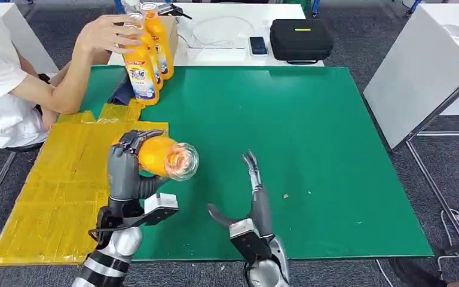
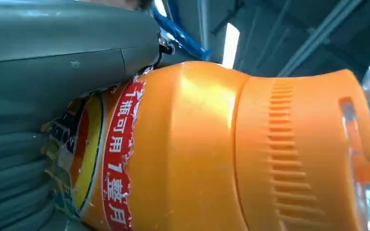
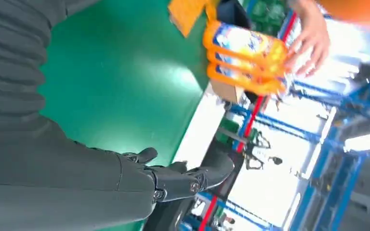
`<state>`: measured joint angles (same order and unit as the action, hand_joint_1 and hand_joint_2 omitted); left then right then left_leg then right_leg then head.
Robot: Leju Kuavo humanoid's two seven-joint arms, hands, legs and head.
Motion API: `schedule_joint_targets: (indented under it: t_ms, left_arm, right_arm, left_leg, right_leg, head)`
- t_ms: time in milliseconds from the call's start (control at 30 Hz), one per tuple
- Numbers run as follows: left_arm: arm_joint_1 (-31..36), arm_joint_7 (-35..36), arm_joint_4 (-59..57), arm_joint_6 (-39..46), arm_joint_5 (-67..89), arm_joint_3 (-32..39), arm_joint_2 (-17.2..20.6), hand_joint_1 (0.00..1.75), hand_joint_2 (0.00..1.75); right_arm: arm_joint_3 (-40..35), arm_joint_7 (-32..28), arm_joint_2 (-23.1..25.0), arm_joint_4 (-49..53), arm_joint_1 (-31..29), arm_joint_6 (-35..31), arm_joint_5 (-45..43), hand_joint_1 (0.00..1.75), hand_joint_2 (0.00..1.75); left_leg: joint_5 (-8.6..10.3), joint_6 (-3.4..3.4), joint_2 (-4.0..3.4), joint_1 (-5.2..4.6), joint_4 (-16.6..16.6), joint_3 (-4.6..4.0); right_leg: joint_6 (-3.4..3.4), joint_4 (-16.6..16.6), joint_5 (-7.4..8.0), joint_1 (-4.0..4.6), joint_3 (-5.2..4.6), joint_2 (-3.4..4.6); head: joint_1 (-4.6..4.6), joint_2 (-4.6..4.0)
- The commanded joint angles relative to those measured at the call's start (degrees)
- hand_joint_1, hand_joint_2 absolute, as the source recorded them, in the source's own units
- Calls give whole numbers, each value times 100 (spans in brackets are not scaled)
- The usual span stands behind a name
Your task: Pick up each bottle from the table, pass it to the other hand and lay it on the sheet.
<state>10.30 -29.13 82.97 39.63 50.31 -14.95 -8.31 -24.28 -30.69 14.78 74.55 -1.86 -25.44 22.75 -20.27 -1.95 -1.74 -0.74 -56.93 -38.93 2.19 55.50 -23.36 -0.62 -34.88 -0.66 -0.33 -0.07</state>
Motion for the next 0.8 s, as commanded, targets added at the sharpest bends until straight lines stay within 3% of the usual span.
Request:
schedule_joint_targets:
  t_ms: [33,233,267,433,567,633,800]
  left_arm:
    - [549,131,-675,37,2822,1754,-254,175,175]
    - [934,1007,-1727,37,3683,1855,221,175,175]
    - [1053,1514,-2173,37,3969,1579,471,175,175]
    - [1253,1988,-2842,37,3879,1145,823,175,175]
    - [1412,2148,-3463,37,3969,959,951,175,175]
    - [1513,2562,-3753,37,3969,418,1135,175,175]
    - [1789,2913,-4555,37,3968,105,1173,175,175]
  right_arm:
    - [546,-346,-284,1088,319,-203,-655,0,175]
    - [770,-470,-376,1892,598,-210,-859,0,175]
    - [762,-528,-394,1990,622,-240,-896,0,175]
    - [723,-564,-417,2102,611,-267,-950,0,175]
    - [606,-595,-484,2050,493,-305,-1001,0,175]
    - [545,-583,-498,1963,422,-300,-982,0,175]
    - [406,-529,-519,1749,317,-205,-952,0,175]
  left_leg:
    - [-22,20,24,11,-11,36]
    - [-15,21,22,5,-1,40]
    - [-5,14,19,0,5,26]
    - [-14,21,26,5,0,44]
    - [-6,13,14,5,1,25]
    - [-6,14,15,4,3,30]
    - [-14,20,19,8,-5,37]
  right_leg:
    - [-10,5,-19,5,40,-3]
    - [-10,2,-14,0,32,-1]
    - [-10,-2,0,-2,34,-8]
    - [-10,2,-8,0,51,-10]
    - [-5,2,0,1,32,-9]
    - [-7,0,-1,-1,32,-6]
    - [-17,6,-12,2,33,-4]
  head:
    - [0,0]
    - [0,0]
    - [0,0]
    - [0,0]
    - [0,0]
    - [0,0]
    - [0,0]
